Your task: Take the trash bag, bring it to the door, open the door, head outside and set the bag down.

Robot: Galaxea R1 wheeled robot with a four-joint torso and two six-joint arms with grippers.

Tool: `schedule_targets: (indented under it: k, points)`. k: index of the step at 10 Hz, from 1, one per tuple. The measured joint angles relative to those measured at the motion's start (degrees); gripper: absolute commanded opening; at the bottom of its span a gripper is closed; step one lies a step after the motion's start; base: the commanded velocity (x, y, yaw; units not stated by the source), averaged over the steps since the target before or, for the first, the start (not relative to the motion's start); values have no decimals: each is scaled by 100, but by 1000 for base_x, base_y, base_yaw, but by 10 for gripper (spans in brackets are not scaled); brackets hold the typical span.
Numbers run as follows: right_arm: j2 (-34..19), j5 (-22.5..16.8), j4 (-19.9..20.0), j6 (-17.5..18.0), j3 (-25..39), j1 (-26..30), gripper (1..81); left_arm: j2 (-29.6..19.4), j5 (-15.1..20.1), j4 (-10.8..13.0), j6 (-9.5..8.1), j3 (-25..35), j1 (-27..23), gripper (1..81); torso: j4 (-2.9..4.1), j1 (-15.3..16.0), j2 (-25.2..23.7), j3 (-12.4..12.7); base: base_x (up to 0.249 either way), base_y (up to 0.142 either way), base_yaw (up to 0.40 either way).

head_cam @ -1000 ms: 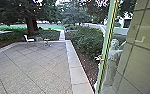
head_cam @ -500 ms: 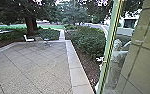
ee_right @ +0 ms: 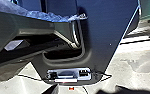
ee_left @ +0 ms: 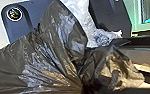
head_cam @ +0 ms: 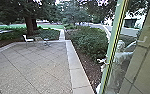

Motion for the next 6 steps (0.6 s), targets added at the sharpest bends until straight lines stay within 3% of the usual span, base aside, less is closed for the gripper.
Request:
schedule_targets:
  k: [6]
  points:
    - [0,15,-2,0,-5,22,811,9,9,-5,0,10,-2,10,0,2,2,0,114,76,0]
